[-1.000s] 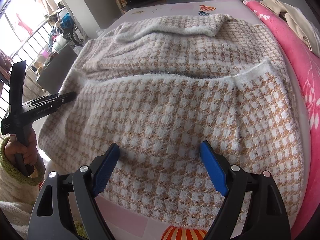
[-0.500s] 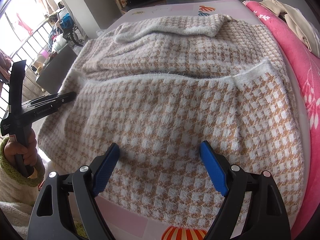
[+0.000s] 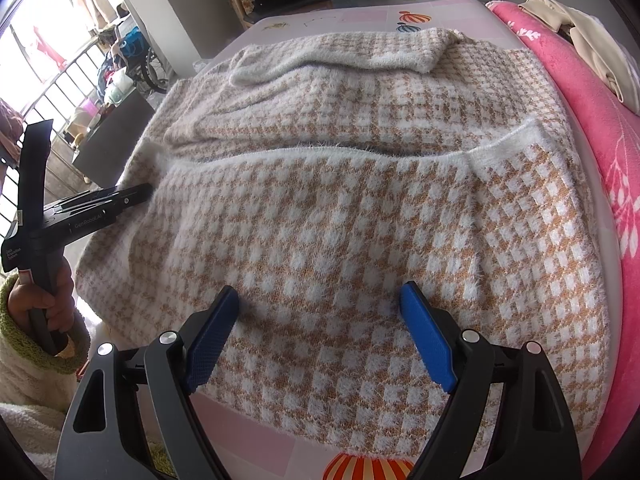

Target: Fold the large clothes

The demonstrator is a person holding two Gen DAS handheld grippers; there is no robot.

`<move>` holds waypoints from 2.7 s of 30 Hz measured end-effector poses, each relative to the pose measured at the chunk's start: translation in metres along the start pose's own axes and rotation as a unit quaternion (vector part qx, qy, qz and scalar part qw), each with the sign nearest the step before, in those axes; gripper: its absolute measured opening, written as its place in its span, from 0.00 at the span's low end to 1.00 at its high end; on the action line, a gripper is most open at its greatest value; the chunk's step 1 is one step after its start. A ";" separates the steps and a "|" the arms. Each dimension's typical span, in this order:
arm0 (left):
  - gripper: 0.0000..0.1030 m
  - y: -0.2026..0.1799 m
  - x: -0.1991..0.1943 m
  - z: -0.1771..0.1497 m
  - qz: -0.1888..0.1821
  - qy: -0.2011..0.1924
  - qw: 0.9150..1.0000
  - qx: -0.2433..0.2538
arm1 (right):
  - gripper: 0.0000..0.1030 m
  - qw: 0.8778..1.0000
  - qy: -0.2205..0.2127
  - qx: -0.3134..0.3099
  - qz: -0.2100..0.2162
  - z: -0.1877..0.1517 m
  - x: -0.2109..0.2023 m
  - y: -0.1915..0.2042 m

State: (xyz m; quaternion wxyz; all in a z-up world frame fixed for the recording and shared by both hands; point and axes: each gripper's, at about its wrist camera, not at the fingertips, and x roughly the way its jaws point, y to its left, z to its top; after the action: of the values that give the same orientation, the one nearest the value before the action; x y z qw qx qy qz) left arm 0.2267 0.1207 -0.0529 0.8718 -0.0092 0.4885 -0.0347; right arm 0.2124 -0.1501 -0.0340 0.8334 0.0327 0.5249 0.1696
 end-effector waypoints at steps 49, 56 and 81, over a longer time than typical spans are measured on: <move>0.34 -0.003 0.000 0.000 0.003 0.000 1.000 0.002 | 0.78 1.000 -0.002 0.001 0.001 -0.002 0.000 -0.001; 0.34 -0.003 0.000 0.001 0.003 0.000 1.000 0.003 | 0.78 1.000 -0.002 0.001 0.001 -0.002 0.000 -0.001; 0.34 -0.006 0.000 0.001 0.005 0.000 1.000 0.003 | 0.78 0.993 -0.077 0.066 -0.054 0.015 -0.046 -0.061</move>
State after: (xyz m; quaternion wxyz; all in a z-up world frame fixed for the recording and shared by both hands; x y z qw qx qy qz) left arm 0.2273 0.1151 -0.0523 0.8720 -0.0041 0.4884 -0.0320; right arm 0.2228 -0.2199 -0.0018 0.8752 0.0723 0.4703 0.0867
